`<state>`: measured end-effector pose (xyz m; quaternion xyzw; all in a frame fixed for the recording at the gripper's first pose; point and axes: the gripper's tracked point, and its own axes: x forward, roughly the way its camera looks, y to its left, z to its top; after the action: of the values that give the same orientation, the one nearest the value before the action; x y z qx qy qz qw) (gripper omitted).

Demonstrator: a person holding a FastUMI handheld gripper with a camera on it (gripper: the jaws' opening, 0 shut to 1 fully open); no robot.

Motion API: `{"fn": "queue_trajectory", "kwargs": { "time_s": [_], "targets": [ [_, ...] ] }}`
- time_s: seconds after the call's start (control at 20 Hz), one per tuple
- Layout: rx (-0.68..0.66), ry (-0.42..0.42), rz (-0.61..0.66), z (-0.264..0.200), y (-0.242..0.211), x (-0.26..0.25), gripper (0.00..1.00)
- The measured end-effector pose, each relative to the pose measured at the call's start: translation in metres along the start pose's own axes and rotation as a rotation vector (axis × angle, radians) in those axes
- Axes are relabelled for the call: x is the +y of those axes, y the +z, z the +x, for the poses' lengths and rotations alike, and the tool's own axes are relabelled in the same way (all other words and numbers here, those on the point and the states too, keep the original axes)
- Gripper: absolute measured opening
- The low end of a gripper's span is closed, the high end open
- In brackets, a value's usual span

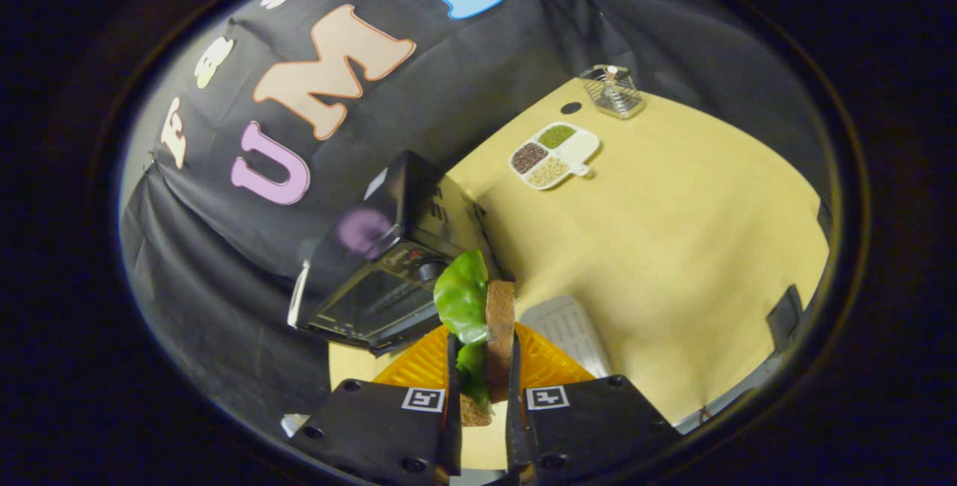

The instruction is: Open the toaster oven, put the food inside, and close the toaster oven door.

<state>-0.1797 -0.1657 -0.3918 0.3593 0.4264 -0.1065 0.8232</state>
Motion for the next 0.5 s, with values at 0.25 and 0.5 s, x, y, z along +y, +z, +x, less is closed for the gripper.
{"fn": "queue_trajectory", "kwargs": {
  "time_s": [0.25, 0.5],
  "targets": [
    [0.048, 0.102, 0.136, 0.020, -0.035, 0.049, 0.25],
    [0.068, 0.175, 0.233, 0.055, -0.066, 0.094, 0.25]
  ]
}}
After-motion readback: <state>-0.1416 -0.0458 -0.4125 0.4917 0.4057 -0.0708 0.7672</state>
